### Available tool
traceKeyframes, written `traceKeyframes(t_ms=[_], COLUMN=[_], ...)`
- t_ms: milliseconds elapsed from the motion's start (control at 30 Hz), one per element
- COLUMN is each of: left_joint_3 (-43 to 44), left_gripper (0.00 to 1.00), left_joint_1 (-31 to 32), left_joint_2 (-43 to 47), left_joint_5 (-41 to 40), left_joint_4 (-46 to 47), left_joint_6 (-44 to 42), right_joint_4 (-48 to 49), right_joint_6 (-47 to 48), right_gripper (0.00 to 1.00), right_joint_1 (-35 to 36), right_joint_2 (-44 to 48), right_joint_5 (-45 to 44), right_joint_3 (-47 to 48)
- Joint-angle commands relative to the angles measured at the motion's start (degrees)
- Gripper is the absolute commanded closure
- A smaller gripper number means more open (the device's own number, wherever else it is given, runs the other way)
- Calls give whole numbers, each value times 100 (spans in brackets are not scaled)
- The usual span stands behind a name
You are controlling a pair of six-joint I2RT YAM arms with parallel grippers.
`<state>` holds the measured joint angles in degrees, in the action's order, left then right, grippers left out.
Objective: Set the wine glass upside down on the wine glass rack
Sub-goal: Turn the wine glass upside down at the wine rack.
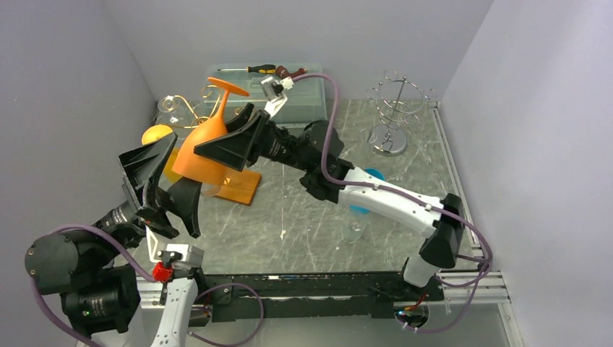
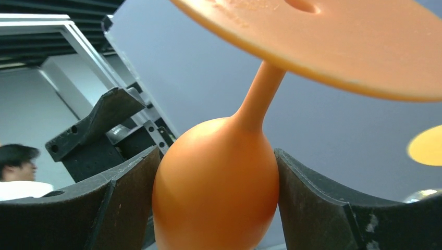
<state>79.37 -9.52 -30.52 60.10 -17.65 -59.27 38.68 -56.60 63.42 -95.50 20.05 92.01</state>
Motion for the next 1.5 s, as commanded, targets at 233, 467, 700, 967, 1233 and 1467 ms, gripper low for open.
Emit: traceKeyframes(t_ms=[233, 467, 700, 967, 1233, 1467], left_joint_3=[2251, 2294, 2047, 2259, 2230, 2370], left_gripper=[0, 1, 11, 15, 34, 81], left_joint_1=[-13, -2, -19, -252, -455, -489], left_joint_2=[-916, -1296, -1643, -1676, -1518, -1626], left_joint_5=[626, 287, 759, 1504, 1782, 1567], left_joint_4=[-4812, -2779, -1535, -2628, -2907, -3080], left_joint_6=[-1342, 1198, 2163, 1347, 1067, 811], right_joint_4=[-3748, -6151, -6630, -6812, -7017, -7015], right_joint_6=[2905, 4616, 5037, 5063, 5069, 5157], right_gripper=[48, 48, 47, 48, 50, 49], right_joint_1=[-867, -857, -365, 12, 276, 426], right_joint_2=[1143, 1315, 1300, 872, 205, 135], right_joint_5=[812, 1150, 1185, 1217, 1392, 1192], right_joint_3=[682, 1064, 1114, 1747, 2516, 2561])
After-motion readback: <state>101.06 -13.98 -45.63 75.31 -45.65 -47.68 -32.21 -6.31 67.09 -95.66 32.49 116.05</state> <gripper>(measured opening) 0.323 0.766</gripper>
